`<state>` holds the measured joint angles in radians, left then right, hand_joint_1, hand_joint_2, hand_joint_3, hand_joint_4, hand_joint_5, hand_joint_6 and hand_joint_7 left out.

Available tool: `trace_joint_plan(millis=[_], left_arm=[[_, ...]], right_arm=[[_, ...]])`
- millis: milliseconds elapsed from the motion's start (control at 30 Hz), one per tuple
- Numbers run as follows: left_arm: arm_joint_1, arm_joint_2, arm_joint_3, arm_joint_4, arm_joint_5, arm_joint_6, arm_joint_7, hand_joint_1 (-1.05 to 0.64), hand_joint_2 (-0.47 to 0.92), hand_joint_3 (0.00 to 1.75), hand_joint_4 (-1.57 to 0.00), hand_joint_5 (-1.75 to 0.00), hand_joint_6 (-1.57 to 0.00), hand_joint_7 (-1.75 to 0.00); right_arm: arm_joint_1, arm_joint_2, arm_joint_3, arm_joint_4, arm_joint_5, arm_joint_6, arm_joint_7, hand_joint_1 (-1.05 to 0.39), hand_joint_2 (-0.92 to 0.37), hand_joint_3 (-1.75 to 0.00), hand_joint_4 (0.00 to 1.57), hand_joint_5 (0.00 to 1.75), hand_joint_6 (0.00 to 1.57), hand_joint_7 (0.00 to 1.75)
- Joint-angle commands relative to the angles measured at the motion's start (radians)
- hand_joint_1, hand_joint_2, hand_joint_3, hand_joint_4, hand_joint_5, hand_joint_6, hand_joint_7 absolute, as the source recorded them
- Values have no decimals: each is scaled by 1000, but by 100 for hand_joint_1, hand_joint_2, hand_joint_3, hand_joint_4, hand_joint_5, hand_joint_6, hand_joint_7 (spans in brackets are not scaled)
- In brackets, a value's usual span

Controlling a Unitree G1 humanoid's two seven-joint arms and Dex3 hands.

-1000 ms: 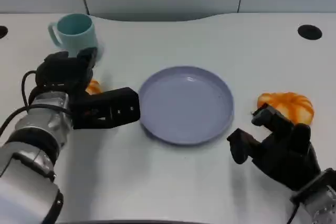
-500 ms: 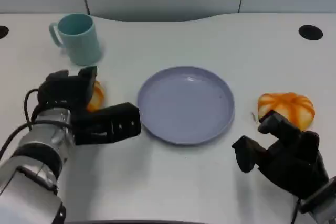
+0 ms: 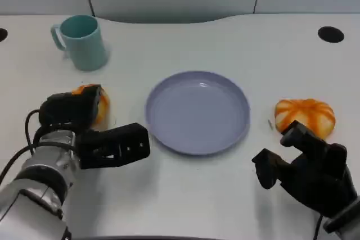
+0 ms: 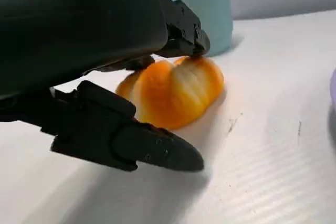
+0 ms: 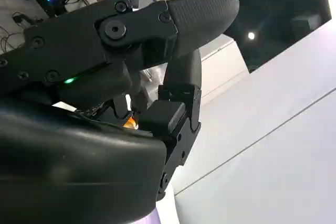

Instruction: Grasp the bread from the table and place it into the plate.

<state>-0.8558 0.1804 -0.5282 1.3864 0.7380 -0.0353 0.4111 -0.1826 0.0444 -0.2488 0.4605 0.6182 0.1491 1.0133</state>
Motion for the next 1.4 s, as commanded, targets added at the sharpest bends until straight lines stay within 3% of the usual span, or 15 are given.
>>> trace_joint_plan(millis=[33,100,267,333,600,733,1067,1200,1400], left_arm=[[21,17,7,1,2,-36,55,-25,92,17,-50,-144,-46,-2],[26,15,18,1,-4,-50,69,-24,92,14,-52,-148,-49,-3],[29,11,32,2,-9,-70,75,-24,92,13,-67,-89,-62,-1],[30,11,36,1,-9,-81,85,-24,92,13,-70,-80,-64,-1],[19,9,53,-4,-24,-130,116,-22,92,10,-76,-73,-65,0],[-1,14,55,-9,-26,-178,149,-21,91,6,-78,-58,-66,0],[-79,26,62,-28,-28,-306,233,-14,86,0,-85,-53,-69,-2],[-100,19,57,-35,-26,-352,255,-17,88,0,-82,-69,-72,-1],[-115,3,65,-43,-36,-419,278,-12,82,0,-90,-55,-75,-1]], right_arm=[[7,-18,-1,-17,11,1,2,-73,-92,-21,85,145,78,99],[12,-19,1,-25,4,-6,-7,-73,-92,-21,85,146,78,100],[12,-18,0,-21,5,-13,-3,-73,-92,-21,83,151,74,105],[12,-18,0,-23,6,-10,-6,-73,-92,-21,83,152,74,106],[-20,-19,-4,32,-4,-34,-2,-74,-92,-20,84,151,75,105],[-39,-22,-7,58,-7,-38,-9,-73,-92,-21,83,150,75,105],[-99,-31,-16,146,-17,-68,7,-74,-92,-20,86,151,76,107],[-123,-31,-22,185,-10,-75,26,-74,-92,-18,85,152,76,107],[-152,-28,-30,235,-14,-97,40,-74,-92,-15,87,148,77,104]])
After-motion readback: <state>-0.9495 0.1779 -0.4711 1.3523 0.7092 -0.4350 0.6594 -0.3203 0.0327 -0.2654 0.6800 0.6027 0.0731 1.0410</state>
